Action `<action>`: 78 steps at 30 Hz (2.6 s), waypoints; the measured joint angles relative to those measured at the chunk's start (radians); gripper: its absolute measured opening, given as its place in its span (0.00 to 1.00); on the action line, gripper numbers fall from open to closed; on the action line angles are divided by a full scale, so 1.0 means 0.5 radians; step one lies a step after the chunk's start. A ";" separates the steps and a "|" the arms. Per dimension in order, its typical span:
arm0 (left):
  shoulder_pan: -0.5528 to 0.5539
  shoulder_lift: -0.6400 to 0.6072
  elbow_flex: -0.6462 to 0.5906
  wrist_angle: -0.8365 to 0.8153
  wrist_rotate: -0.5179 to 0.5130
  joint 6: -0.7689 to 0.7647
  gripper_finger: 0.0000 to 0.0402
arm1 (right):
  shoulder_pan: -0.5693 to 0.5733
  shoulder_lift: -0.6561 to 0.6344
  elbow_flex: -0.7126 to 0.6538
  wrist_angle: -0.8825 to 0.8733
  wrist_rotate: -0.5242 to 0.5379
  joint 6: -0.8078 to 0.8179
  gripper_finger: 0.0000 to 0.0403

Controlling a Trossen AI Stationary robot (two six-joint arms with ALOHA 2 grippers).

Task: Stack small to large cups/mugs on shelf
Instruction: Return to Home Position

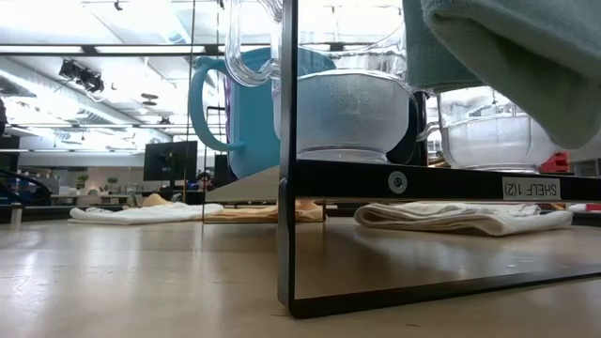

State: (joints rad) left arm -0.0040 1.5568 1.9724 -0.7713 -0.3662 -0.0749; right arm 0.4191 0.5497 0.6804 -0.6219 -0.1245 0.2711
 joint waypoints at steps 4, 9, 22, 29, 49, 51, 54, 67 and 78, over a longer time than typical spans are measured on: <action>0.000 -0.006 0.001 0.155 0.009 0.032 0.22 | 0.000 -0.379 0.047 -0.140 0.238 0.139 0.01; 0.002 -0.004 0.001 0.172 0.009 0.036 0.19 | 0.000 -0.732 0.050 -0.112 0.353 0.175 0.01; 0.006 -0.004 0.001 0.370 0.008 0.085 0.18 | 0.000 -0.875 -0.204 0.135 0.230 -0.088 0.00; 0.006 -0.004 0.001 0.403 0.008 0.084 0.16 | 0.000 -1.079 -0.505 0.392 0.184 -0.013 0.00; 0.006 -0.004 0.001 0.417 0.008 0.106 0.14 | -0.025 -1.090 -1.205 1.395 0.117 -0.021 0.00; 0.006 -0.004 0.001 0.415 0.008 0.133 0.14 | -0.076 -1.091 -1.244 1.400 0.098 -0.035 0.00; 0.006 -0.004 0.001 0.412 0.008 0.136 0.13 | -0.207 -1.089 -1.288 1.391 0.029 -0.065 0.00; 0.006 -0.004 0.001 0.393 0.008 0.136 0.13 | -0.979 -1.090 -1.296 1.398 -0.667 -0.002 0.00; 0.006 -0.004 0.001 0.393 0.008 0.139 0.15 | -1.003 -1.088 -1.346 1.515 -0.505 -0.072 0.00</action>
State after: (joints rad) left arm -0.0010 1.5551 1.9728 -0.5747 -0.3622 -0.0054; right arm -0.0826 0.0059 0.0074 0.1357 -0.3768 0.2349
